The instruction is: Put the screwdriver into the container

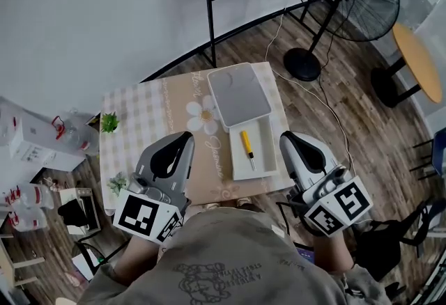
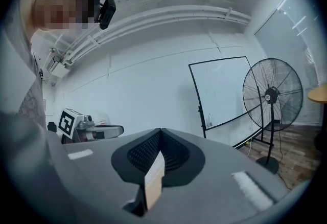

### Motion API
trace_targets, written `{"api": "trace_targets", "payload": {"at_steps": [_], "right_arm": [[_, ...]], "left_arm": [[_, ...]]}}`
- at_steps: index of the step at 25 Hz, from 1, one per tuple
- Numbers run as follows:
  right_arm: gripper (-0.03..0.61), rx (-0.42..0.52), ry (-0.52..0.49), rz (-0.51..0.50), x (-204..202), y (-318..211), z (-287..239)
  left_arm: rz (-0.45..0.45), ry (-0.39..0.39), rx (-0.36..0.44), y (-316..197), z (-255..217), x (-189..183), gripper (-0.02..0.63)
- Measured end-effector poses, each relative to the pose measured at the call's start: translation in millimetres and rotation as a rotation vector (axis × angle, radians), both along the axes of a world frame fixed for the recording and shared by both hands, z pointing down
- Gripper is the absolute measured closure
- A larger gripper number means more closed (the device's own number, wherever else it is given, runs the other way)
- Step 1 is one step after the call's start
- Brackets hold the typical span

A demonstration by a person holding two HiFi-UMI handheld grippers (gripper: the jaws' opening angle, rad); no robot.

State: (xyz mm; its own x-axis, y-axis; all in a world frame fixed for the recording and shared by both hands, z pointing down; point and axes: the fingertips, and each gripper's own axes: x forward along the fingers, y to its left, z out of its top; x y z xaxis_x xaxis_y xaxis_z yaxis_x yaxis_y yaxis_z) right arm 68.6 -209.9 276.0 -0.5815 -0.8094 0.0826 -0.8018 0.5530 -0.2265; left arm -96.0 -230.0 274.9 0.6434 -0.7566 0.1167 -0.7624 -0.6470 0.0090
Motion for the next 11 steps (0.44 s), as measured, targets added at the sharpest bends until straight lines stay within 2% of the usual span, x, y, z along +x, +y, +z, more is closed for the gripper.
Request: {"api": "trace_targets", "payload": {"at_steps": [11], "right_arm": [[0.551, -0.027, -0.005, -0.002, 1.2, -4.2, 4.4]], "left_arm": [[-0.011, 0.04, -0.034, -2.4, 1.3, -5.2, 0.614]]}}
